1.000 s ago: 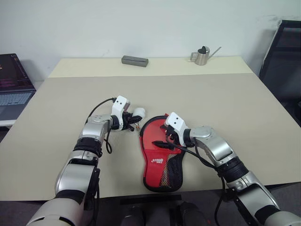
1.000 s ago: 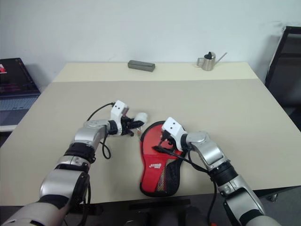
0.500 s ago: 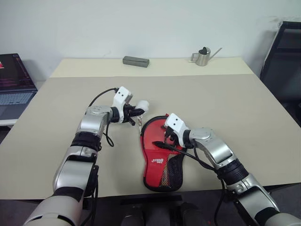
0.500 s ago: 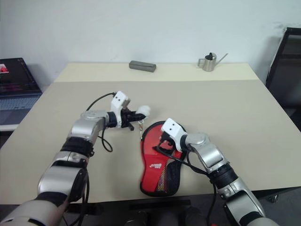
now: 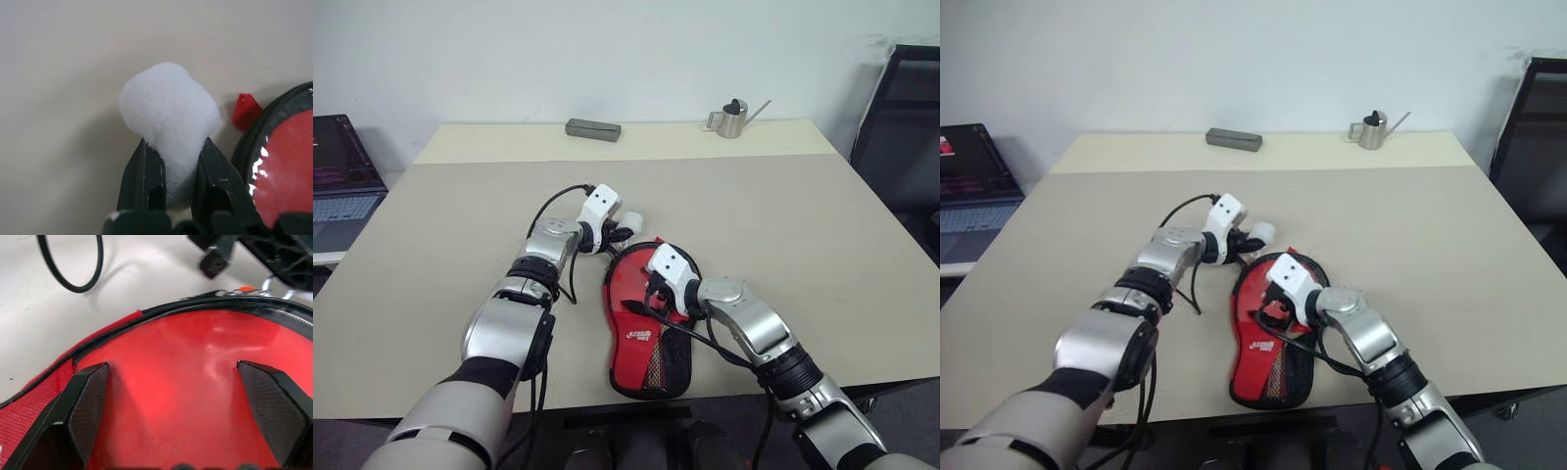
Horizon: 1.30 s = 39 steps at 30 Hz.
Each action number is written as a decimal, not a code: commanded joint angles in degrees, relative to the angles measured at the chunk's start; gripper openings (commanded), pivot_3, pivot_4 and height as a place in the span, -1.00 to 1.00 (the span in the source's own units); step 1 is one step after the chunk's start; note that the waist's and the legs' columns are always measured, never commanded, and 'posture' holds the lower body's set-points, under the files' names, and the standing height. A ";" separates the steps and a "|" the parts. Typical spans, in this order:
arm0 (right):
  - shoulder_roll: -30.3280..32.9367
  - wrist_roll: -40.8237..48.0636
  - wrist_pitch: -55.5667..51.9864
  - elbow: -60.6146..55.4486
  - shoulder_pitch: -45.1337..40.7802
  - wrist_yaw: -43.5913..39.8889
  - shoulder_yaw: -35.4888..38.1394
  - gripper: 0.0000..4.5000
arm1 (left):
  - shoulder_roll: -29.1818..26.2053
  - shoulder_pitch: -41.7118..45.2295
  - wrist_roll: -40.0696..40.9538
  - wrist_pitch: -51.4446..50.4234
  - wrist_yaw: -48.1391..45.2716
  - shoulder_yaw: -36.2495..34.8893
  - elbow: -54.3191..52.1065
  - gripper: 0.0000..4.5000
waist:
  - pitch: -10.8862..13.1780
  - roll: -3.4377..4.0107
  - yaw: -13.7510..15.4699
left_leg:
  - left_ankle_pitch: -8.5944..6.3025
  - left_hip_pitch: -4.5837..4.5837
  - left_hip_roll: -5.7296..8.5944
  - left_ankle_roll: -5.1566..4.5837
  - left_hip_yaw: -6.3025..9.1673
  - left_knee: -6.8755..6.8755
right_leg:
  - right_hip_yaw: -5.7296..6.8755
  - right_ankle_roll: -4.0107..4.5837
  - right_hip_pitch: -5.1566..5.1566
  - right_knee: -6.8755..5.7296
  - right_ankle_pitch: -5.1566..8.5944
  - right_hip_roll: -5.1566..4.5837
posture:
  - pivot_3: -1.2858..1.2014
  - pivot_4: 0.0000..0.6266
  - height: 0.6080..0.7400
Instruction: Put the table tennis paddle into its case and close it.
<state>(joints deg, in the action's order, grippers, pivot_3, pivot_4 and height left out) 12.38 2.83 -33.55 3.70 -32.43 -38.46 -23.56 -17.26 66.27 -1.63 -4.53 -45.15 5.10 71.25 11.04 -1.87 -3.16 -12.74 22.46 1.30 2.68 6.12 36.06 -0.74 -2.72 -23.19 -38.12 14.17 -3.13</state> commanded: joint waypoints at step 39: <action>2.97 -0.82 -13.42 -11.52 13.28 6.27 -3.17 1.00 | 16.34 11.83 -14.87 10.23 28.16 0.56 7.25 -0.86 | -0.19 0.09 1.38 | -0.01 0.10 0.10 0.02 0.02 -0.01 | 0.03 -0.33 0.01 0.12 0.14 -0.06 | 0.03 -0.52 1.00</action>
<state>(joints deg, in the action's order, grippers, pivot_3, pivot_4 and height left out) 14.47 2.93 -41.99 -11.64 -22.61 -32.13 -23.31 -1.88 75.65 -15.44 3.28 -17.48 4.99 79.67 10.85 -1.79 -1.78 -12.75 22.56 1.39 2.69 6.13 36.05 -0.71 -3.05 -23.18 -38.00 14.31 -3.19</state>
